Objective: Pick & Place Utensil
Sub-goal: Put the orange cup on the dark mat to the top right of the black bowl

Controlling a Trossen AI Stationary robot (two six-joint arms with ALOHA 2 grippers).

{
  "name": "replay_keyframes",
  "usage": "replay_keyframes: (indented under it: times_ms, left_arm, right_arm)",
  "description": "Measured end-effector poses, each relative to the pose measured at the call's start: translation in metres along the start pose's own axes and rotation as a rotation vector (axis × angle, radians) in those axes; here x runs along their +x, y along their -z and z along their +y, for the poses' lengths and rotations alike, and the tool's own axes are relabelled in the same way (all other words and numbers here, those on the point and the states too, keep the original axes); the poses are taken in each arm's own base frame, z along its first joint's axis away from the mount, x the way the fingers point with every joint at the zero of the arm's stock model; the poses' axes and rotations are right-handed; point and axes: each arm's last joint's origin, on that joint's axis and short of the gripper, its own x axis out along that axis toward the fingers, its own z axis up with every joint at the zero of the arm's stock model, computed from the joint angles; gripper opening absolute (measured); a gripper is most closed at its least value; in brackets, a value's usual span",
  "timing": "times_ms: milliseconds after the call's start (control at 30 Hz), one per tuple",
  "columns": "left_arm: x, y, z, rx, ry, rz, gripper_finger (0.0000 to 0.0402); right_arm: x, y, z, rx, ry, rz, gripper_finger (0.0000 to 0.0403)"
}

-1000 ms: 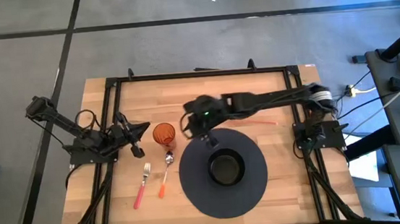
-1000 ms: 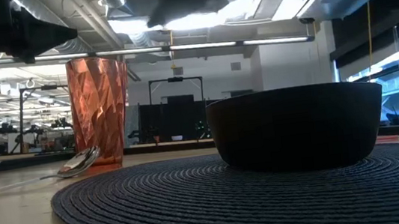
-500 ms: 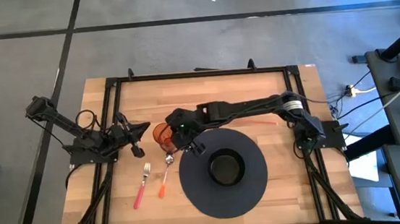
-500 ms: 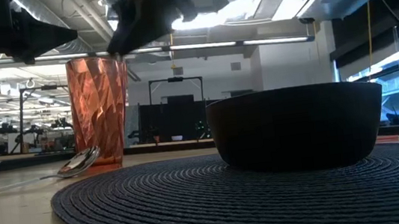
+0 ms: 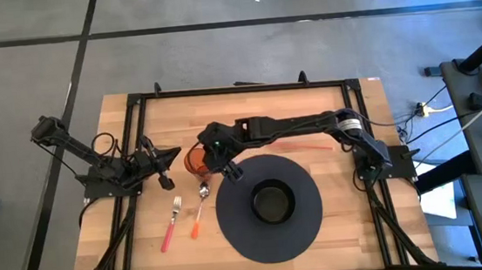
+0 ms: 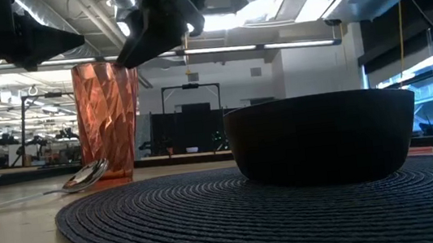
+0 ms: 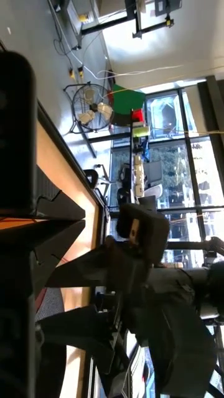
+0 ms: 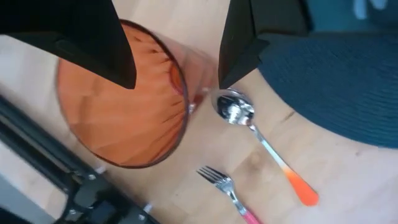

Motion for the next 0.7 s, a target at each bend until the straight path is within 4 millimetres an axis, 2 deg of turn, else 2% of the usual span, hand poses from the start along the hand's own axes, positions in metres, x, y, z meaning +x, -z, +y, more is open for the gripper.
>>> replay_keyframes:
  times_ms: [300, 400, 533, 700]
  left_arm:
    - [0.0, 0.0, 0.0, 0.0, 0.0, 0.0, 0.0003]
    - [0.0, 0.0, 0.0, 0.0, 0.0, 0.0, 0.0003]
    - [0.0, 0.0, 0.0, 0.0, 0.001, 0.0, 0.0003]
    - [0.0, 0.0, 0.0, 0.002, 0.001, 0.001, 0.0003]
  right_arm:
    - [0.014, 0.008, -0.001, 0.029, -0.029, -0.007, 0.0224]
    - [0.018, 0.009, -0.001, 0.054, -0.03, -0.005, 0.0213]
    - [0.025, 0.013, 0.0, 0.057, -0.036, 0.005, 0.0181]
    - [0.028, 0.012, 0.0, 0.054, -0.029, -0.005, 0.0111]
